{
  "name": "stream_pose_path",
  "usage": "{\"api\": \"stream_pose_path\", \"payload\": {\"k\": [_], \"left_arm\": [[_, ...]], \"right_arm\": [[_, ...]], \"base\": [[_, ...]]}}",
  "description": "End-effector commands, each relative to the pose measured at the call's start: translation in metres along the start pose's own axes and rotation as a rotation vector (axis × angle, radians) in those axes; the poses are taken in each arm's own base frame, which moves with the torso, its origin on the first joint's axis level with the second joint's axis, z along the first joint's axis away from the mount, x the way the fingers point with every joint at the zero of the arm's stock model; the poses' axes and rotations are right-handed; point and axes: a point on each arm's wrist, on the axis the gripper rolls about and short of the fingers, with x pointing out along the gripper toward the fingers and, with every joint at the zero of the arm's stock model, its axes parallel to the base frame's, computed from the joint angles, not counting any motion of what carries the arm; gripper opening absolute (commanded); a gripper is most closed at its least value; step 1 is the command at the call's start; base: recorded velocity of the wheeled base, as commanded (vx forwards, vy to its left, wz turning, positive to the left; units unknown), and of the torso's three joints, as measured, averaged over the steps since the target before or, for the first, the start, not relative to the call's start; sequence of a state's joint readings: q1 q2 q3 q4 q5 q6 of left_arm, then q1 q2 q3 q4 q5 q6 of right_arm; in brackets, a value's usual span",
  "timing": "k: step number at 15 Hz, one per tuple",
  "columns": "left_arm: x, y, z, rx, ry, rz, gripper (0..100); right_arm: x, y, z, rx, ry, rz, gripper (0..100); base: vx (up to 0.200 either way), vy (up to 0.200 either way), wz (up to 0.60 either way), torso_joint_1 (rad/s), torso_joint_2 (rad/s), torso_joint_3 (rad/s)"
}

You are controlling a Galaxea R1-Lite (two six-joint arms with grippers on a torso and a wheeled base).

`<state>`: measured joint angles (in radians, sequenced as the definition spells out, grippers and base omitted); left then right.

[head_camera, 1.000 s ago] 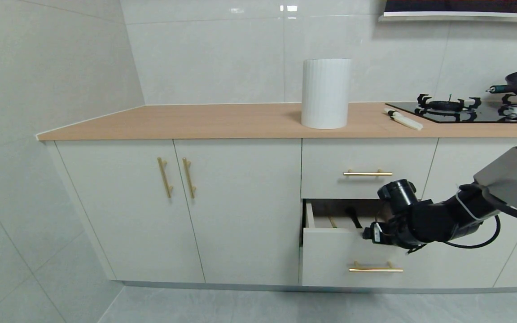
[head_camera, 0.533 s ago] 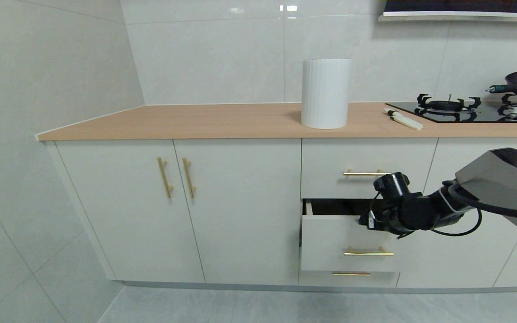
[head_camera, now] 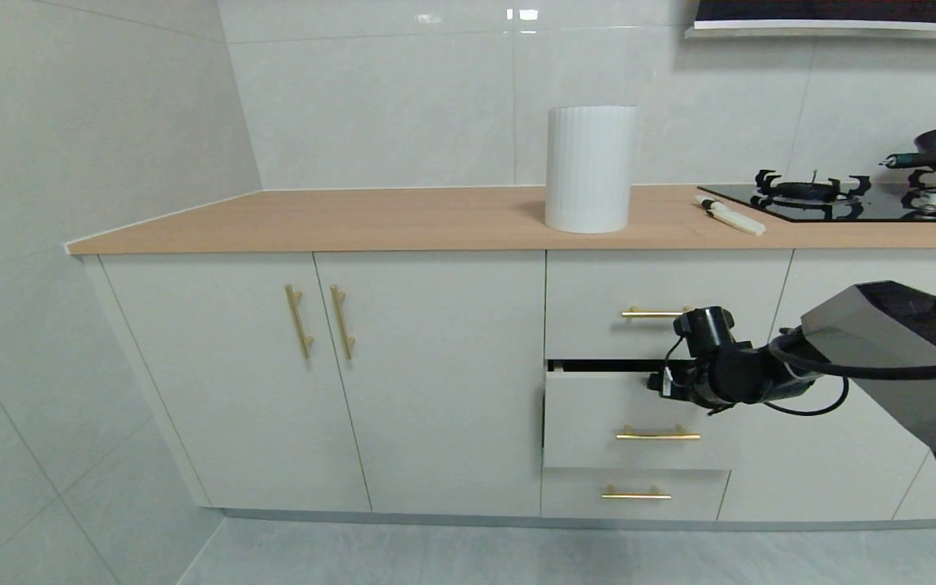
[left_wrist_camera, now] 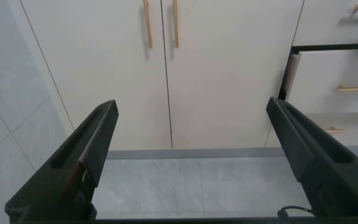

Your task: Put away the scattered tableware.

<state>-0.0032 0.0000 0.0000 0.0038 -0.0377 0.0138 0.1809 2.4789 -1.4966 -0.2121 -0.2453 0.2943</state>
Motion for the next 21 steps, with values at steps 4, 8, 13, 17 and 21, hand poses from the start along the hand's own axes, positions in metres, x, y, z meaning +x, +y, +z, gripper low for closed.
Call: {"api": "stream_pose_path", "payload": {"k": [4, 8, 13, 17, 21], "left_arm": [[0.000, 0.000, 0.000, 0.000, -0.001, -0.001, 100], [0.000, 0.000, 0.000, 0.000, 0.001, -0.001, 100], [0.000, 0.000, 0.000, 0.000, 0.001, 0.001, 100], [0.000, 0.000, 0.000, 0.000, 0.001, -0.001, 100], [0.000, 0.000, 0.000, 0.000, 0.001, 0.001, 100]], "right_arm": [[0.026, -0.003, 0.002, 0.063, -0.020, -0.010, 100], [0.037, -0.002, 0.005, 0.112, -0.040, -0.008, 100], [0.038, -0.002, 0.013, 0.167, -0.064, -0.002, 100], [0.037, -0.002, 0.014, 0.179, -0.067, -0.001, 100], [-0.010, -0.009, 0.024, 0.171, -0.051, 0.004, 100]], "base": [[0.000, 0.000, 0.00, 0.000, 0.00, 0.000], [0.000, 0.000, 0.00, 0.000, 0.00, 0.000], [0.000, 0.000, 0.00, 0.000, 0.00, 0.000], [0.000, 0.000, 0.00, 0.000, 0.00, 0.000], [0.000, 0.000, 0.00, 0.000, 0.00, 0.000]]}}
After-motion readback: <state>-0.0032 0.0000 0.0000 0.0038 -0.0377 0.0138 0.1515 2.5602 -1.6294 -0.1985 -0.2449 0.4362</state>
